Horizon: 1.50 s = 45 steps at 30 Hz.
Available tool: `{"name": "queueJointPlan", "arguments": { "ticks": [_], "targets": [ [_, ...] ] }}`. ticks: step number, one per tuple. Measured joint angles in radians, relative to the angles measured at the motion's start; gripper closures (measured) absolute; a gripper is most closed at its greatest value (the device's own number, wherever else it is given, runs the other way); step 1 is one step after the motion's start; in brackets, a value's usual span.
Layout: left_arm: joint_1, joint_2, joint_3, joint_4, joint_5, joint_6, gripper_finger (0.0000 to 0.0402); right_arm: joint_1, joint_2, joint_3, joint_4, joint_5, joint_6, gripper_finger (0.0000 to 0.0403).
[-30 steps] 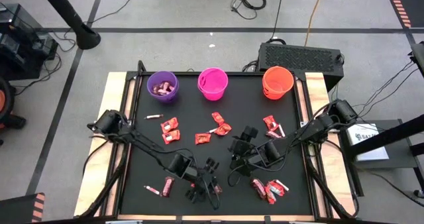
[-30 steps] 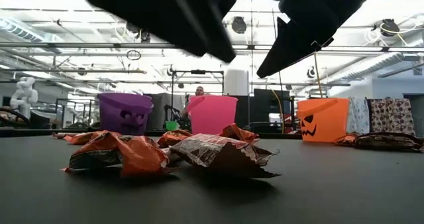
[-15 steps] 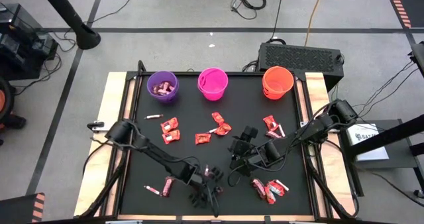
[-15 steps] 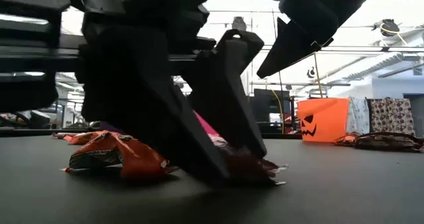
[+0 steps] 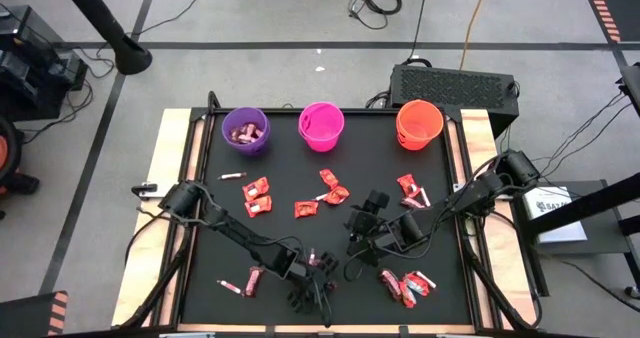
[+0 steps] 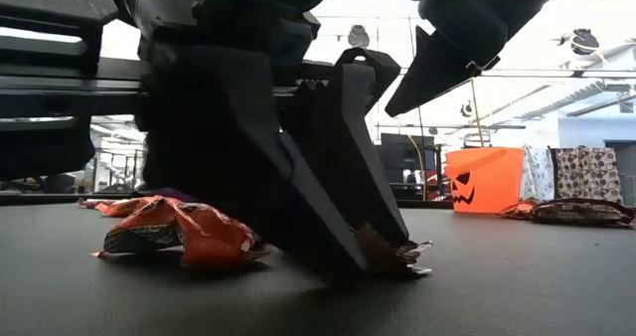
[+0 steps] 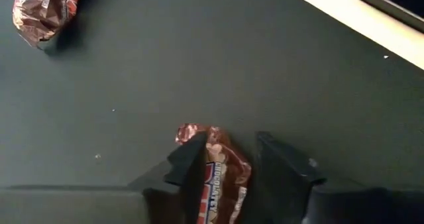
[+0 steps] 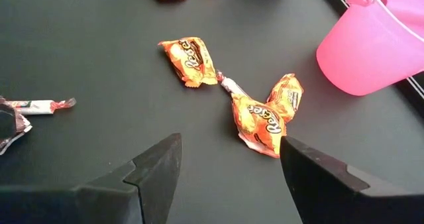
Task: Sort candy by brand, put in halloween buckets
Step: Put the brown chocolate bar into the purple bucket
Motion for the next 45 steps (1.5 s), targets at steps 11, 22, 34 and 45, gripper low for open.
{"name": "queueJointPlan", "arguments": {
  "ticks": [11,22,34,45],
  "targets": [
    [-0.001,-0.008,0.023,-0.001,-0.03,-0.001,0.0394,0.0,0.0,0.0,-0.001,0.0,-0.001,0.0156],
    [-0.008,-0.234,0.027,-0.178,-0.089,-0.029,0.04,0.0,0.0,0.0,-0.006,0.0,0.0,0.0156],
    [0.096,-0.548,0.028,-0.79,-0.399,-0.206,0.0401,0.0,0.0,0.0,0.002,0.0,0.003,0.0156],
    [0.368,-0.78,-0.106,-0.928,-0.474,-0.213,0.0401,0.0,0.0,0.0,0.008,0.001,0.067,0.0156]
  ]
}}
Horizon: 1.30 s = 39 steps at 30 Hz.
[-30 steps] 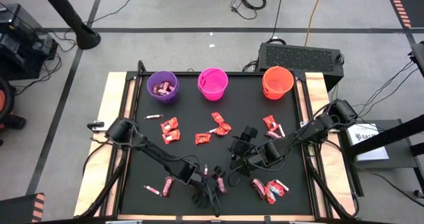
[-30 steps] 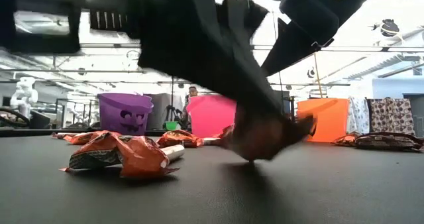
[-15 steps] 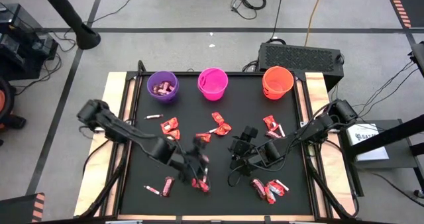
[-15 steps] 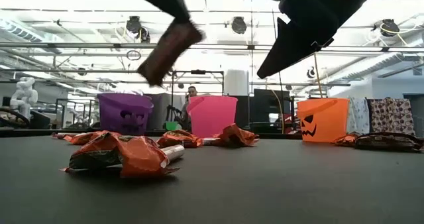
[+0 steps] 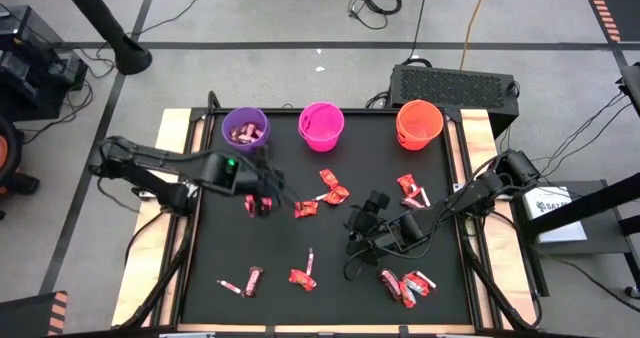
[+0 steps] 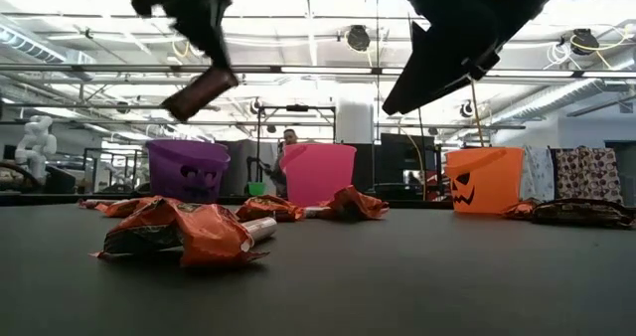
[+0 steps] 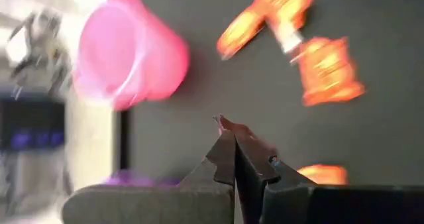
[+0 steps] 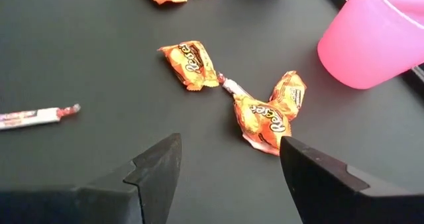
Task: Sort candy by brand, put in halloween buckets
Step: Put the brown chocolate bar into the purple bucket
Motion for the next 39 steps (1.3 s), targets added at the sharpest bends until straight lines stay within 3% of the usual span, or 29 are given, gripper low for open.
{"name": "queueJointPlan", "arguments": {
  "ticks": [6,13,17,21,30,39],
  "targets": [
    [0.236,-0.098,-0.116,-0.013,-0.164,0.007,0.0401,-0.008,0.007,0.0,0.024,0.017,0.003,0.0156],
    [0.473,-0.145,-0.123,0.093,-0.212,0.053,0.0401,-0.053,0.06,0.001,0.154,0.011,-0.098,0.0156],
    [0.582,-0.142,-0.123,0.162,-0.21,0.072,0.0401,-0.082,0.099,0.001,0.197,0.004,-0.12,0.0156],
    [0.666,-0.122,-0.123,0.195,-0.122,0.079,0.0401,-0.108,0.122,0.0,0.194,-0.055,-0.136,0.0156],
    [0.741,-0.051,-0.126,0.171,-0.034,0.023,0.0374,-0.126,0.122,0.0,0.233,-0.1,-0.17,0.0156],
    [0.739,-0.05,-0.125,0.138,-0.032,-0.026,0.0278,-0.126,0.122,0.0,0.232,-0.125,-0.18,0.0156]
  ]
}}
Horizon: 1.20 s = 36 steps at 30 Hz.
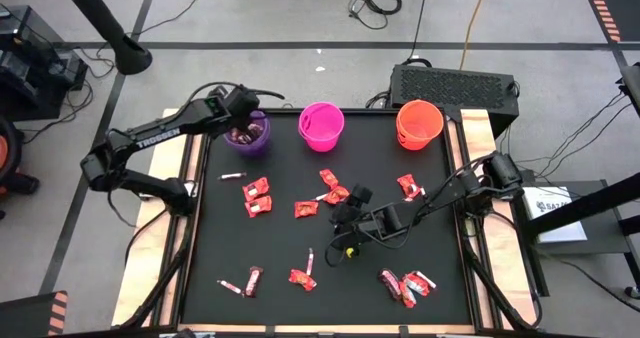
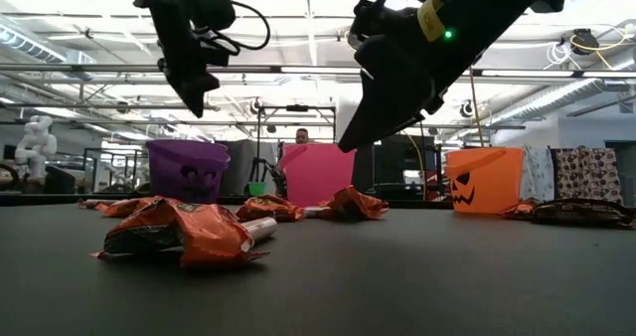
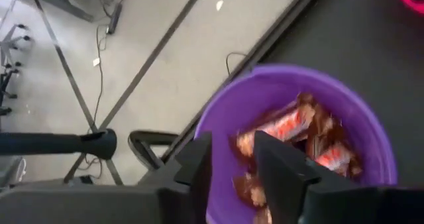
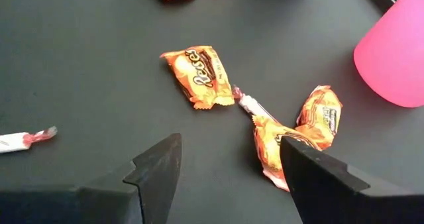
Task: Sort candy by brand, put in halloween buckets
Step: Put the brown chocolate bar into the purple bucket
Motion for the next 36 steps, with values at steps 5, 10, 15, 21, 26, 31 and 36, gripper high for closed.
{"name": "queueJointPlan", "arguments": {
  "ticks": [5,10,15,21,26,31,36],
  "targets": [
    [-0.05,-0.022,0.041,-0.208,0.185,-0.054,0.0259,0.0,0.0,0.0,0.0,0.0,0.002,0.0156],
    [-0.179,-0.093,0.005,-0.288,0.637,-0.18,0.0258,0.0,0.0,0.0,0.0,0.0,0.009,0.0156],
    [-0.501,-0.144,-0.098,-0.206,0.718,-0.365,0.0258,0.003,0.0,0.0,0.0,0.001,0.036,0.0156],
    [-0.959,-0.12,-0.231,0.124,0.718,-0.574,0.0258,0.008,-0.001,0.0,0.0,0.001,0.036,0.0156],
    [-1.239,-0.005,-0.277,0.4,0.619,-0.6,0.0258,0.008,-0.001,0.0,0.001,0.001,0.036,0.0156],
    [-1.34,0.15,-0.278,0.54,0.494,-0.637,0.0258,0.008,-0.001,0.0,0.009,0.001,0.036,0.0156],
    [-1.301,0.252,-0.258,0.524,0.467,-0.784,0.0258,0.008,-0.001,0.0,0.017,0.001,0.03,0.0156]
  ]
}}
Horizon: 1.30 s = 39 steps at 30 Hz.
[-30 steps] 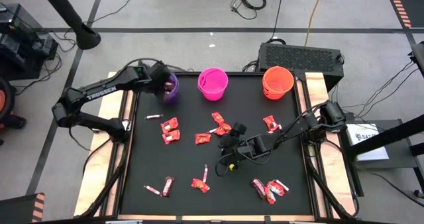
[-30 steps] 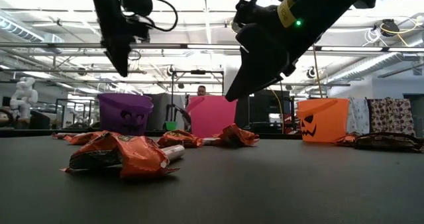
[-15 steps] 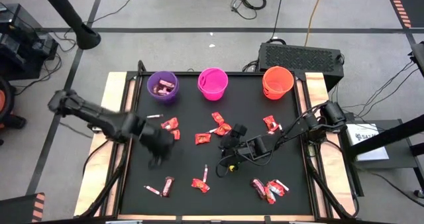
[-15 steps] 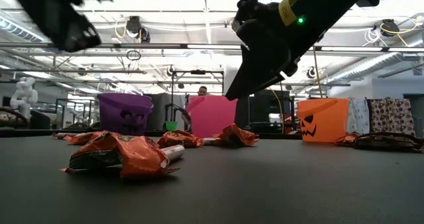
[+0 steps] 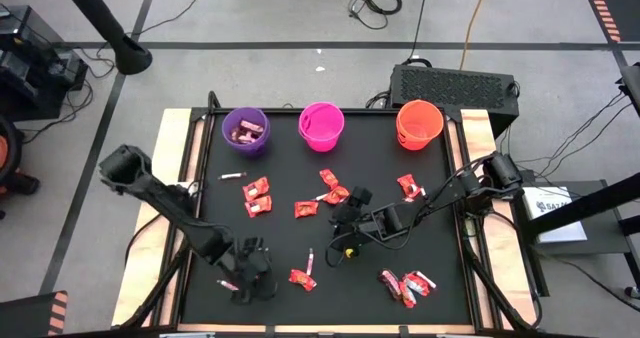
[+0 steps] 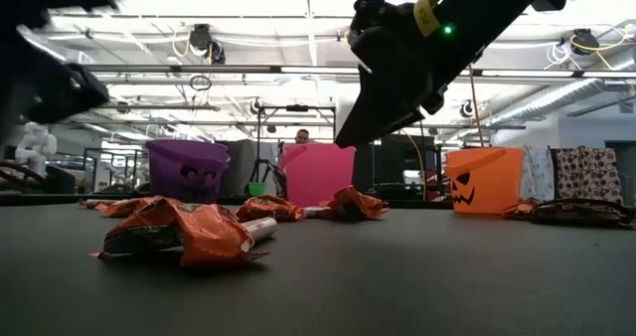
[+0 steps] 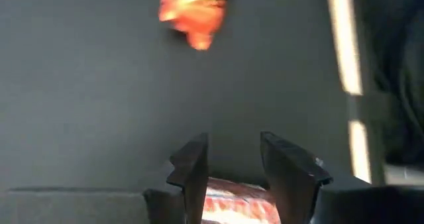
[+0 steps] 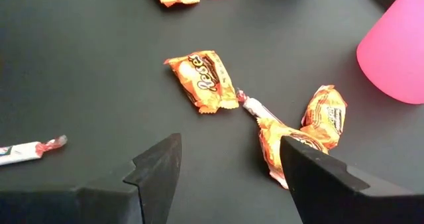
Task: Sort candy by brand, put in halloween buckets
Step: Put the brown chocolate bar into the purple bucket
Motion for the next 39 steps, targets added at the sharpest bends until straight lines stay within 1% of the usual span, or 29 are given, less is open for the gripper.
{"name": "queueJointPlan", "arguments": {
  "ticks": [6,11,19,32,39],
  "targets": [
    [0.061,0.029,0.004,-0.005,0.009,-0.107,0.0258,-0.002,0.0,0.0,0.007,0.0,-0.023,0.0156],
    [0.07,0.029,0.004,-0.015,0.041,-0.184,0.0258,-0.002,0.0,0.0,0.005,0.0,-0.026,0.0156],
    [0.068,0.029,0.004,-0.131,0.04,-0.185,0.0258,-0.002,0.0,0.0,0.005,0.0,-0.026,0.0156],
    [0.061,0.03,-0.018,-0.128,0.054,-0.181,0.0258,-0.002,0.0,0.0,0.005,0.0,-0.026,0.0156],
    [0.061,0.071,-0.019,-0.1,0.068,-0.174,0.0258,-0.002,0.0,0.0,0.005,0.0,-0.025,0.0156]
  ]
}}
